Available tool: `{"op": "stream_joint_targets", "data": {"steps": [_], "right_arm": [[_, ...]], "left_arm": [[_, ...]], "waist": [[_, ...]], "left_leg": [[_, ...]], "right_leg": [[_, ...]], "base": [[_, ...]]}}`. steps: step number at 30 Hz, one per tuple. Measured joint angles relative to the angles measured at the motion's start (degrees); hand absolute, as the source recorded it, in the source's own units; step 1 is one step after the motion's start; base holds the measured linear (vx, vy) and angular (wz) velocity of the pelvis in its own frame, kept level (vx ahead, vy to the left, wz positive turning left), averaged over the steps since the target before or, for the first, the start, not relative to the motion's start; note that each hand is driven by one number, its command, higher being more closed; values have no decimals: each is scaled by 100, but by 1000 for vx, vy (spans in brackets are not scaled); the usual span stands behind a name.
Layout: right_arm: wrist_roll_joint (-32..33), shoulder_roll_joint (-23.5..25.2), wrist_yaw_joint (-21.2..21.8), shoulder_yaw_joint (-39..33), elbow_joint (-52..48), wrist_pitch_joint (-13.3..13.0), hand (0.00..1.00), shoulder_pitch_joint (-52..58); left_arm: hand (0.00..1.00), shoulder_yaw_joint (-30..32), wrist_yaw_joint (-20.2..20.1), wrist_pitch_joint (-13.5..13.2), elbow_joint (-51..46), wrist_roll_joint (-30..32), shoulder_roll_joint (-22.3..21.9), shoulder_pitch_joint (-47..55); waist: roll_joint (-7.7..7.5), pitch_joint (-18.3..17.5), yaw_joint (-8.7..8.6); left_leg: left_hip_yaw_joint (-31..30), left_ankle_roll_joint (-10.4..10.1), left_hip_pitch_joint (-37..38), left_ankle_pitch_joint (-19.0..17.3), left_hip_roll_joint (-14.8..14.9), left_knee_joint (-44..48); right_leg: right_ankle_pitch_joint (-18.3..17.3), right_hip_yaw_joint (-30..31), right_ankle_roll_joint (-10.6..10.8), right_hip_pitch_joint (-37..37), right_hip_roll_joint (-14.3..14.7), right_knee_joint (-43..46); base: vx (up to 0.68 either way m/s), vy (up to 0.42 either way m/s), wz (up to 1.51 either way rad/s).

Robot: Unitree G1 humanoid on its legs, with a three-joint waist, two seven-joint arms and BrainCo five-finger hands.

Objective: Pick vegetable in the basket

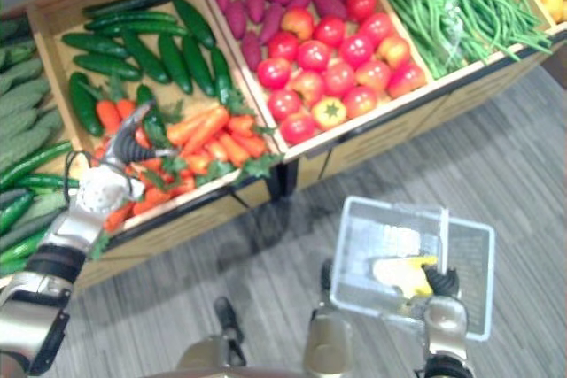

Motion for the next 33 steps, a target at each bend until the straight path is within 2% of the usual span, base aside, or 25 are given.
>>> {"op": "stream_joint_targets", "data": {"steps": [16,25,29,31,32,33], "right_arm": [[7,2,1,-5,-36,0,100,-13],[17,1,0,-15,-157,11,100,-32],[17,2,1,-14,-209,28,100,-58],[17,2,1,-14,-224,28,100,-117],[17,2,1,-14,-224,28,100,-141],[17,4,1,-13,-226,28,100,-160]], "left_arm": [[0,-647,-242,-27,196,128,0,-475],[0,-661,-347,17,643,126,0,-587],[0,-590,-360,54,988,127,-28,-696],[0,-414,-342,121,1035,133,-38,-708],[100,-367,-318,144,1073,135,-48,-718],[100,-313,-232,159,1197,148,-78,-776]], "waist": [[8,136,-10],[15,264,-34],[11,271,-136],[1,300,-134],[3,320,-133],[6,326,-136]], "left_leg": [[401,-44,65,-37,-1,0],[682,-55,138,-94,7,0],[713,-67,141,-103,24,0],[820,-76,142,-110,50,0],[840,-79,144,-113,53,0],[869,-83,136,-115,63,0]], "right_leg": [[2,290,3,-160,59,32],[3,508,3,-261,119,58],[3,541,3,-285,141,58],[7,631,1,-371,163,72],[18,655,-11,-383,172,72],[25,684,-15,-414,171,72]], "base": [[14,-10,-9],[11,-17,-13],[8,-9,-2],[16,-35,-17],[8,-38,-22],[3,-23,-14]]}}
